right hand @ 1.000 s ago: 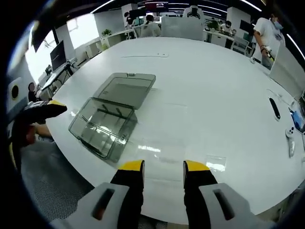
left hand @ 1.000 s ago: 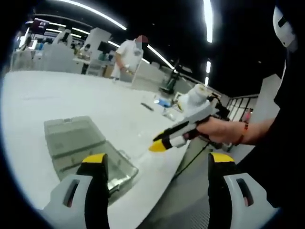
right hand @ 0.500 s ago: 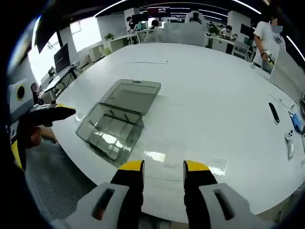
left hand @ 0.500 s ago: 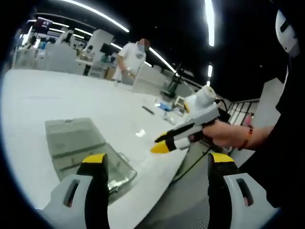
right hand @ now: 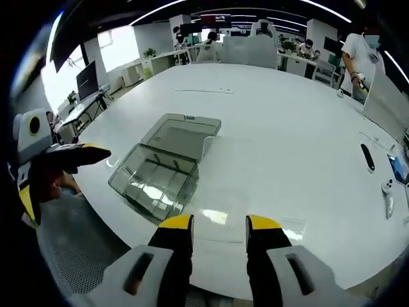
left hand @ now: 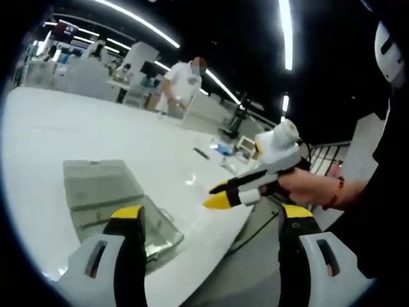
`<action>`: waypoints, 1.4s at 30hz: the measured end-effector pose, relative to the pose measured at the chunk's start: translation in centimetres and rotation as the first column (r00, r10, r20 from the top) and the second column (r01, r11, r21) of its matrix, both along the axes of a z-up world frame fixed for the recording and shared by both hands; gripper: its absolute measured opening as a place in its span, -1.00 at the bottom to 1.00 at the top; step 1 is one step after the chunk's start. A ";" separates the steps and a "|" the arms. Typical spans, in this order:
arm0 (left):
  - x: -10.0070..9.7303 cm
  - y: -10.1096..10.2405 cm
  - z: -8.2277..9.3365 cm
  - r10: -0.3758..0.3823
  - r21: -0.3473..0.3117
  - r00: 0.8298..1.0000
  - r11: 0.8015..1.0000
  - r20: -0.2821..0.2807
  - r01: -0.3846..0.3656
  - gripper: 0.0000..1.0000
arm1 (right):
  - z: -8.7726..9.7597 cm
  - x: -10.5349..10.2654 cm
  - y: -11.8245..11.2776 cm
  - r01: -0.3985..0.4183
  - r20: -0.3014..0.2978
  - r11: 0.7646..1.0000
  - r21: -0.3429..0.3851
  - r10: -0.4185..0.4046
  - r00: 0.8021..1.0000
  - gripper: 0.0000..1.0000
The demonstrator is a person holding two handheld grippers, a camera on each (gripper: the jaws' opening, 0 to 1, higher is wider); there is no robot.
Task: Insert the divider into the dual guide fixture by aligning both edges with the guide slots and pushing it downward to the bottom, including one-sided entry, uneven engagement, binding, and posture correction.
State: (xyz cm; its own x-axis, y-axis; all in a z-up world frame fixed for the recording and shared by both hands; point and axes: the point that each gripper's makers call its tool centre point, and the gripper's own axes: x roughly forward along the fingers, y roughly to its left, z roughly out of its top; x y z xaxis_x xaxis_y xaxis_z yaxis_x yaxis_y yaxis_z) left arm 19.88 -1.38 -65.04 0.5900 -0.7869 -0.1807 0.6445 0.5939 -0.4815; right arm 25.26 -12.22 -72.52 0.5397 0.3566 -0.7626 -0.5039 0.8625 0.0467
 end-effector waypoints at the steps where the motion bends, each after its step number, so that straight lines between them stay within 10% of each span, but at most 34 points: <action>1: 0.1 0.0 0.1 0.005 -0.005 1.000 1.000 -0.001 -0.005 0.67 | 0.1 0.0 0.1 -0.003 0.001 1.000 0.001 0.003 1.000 -0.43; 42: 1.4 1.8 0.0 0.138 -0.083 0.989 0.986 -0.049 -0.142 0.52 | 2.6 -0.9 3.6 -0.148 0.070 0.989 -0.006 0.148 0.987 -0.43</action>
State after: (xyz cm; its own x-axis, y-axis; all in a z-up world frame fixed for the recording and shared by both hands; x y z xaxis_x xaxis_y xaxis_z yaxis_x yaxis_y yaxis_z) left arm 21.26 0.39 -65.07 0.6886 -0.7107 -0.1438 0.5356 0.6322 -0.5599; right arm 24.34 -8.62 -69.95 0.5330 0.4357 -0.7253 -0.6276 0.7785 0.0064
